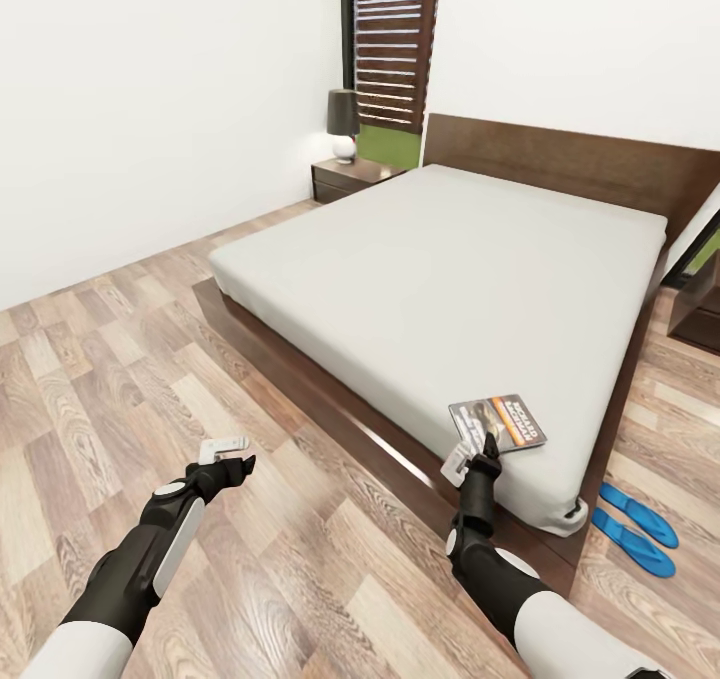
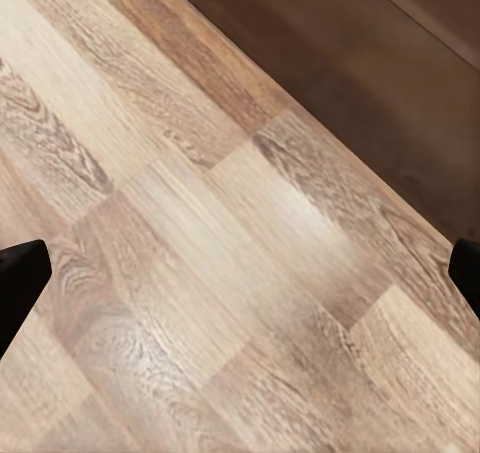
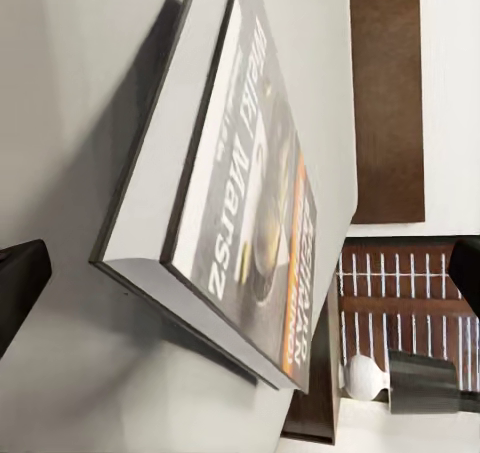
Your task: In the bedroom, move the book from the bed onto either nightstand, and place the two sandals side by side next to the bed.
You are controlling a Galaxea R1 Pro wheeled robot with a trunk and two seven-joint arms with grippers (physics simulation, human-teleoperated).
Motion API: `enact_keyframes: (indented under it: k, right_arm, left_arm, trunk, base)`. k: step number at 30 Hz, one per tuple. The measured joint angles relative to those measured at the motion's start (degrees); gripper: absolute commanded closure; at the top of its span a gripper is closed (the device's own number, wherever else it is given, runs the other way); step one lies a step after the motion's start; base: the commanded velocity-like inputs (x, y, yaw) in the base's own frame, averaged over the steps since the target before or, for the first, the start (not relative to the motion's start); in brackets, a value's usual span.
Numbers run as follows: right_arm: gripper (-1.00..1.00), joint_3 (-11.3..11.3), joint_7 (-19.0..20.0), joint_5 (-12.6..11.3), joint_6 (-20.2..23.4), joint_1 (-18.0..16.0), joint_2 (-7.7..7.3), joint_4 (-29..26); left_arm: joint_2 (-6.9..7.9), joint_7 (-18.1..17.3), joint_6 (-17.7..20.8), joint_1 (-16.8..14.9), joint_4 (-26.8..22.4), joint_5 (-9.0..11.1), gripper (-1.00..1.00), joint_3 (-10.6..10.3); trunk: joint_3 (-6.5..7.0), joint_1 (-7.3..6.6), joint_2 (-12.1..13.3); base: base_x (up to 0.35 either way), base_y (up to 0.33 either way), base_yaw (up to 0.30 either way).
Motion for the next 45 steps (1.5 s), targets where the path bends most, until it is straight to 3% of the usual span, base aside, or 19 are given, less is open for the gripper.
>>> enact_keyframes:
  k: [7, 38, 39, 45]
  right_arm:
    - [-1.0, 0.0, 0.0, 0.04, 0.0, 0.0, 0.0, 0.0]
    - [-1.0, -0.01, 0.06, 0.09, -0.02, 0.0, 0.0, 0.0]
    - [1.0, 0.0, 0.07, 0.09, -0.02, 0.0, -0.02, 0.0]
    - [1.0, 0.03, 0.02, 0.55, 0.36, -0.02, -0.01, -0.05]
  left_arm:
    - [0.0, 0.07, 0.0, 0.0, 0.0, 0.0, -1.0, 0.01]
    - [0.0, 0.19, -0.01, 0.0, 0.01, -0.09, -1.0, -0.1]
    - [0.0, 0.19, 0.0, 0.0, 0.0, -0.09, -1.0, -0.11]
    - [0.0, 0.19, 0.0, 0.0, -0.06, -0.09, -1.0, -0.12]
  trunk:
    - [-1.07, 1.31, -2.39]
    - [-1.08, 1.32, -2.41]
    - [-1.08, 1.32, -2.41]
    - [-1.07, 1.32, -2.41]
  base:
    - [0.0, 0.0, 0.0]
    - [0.035, -0.025, 0.0]
    - [0.0, -0.025, 0.0]
    - [0.0, -0.007, 0.0]
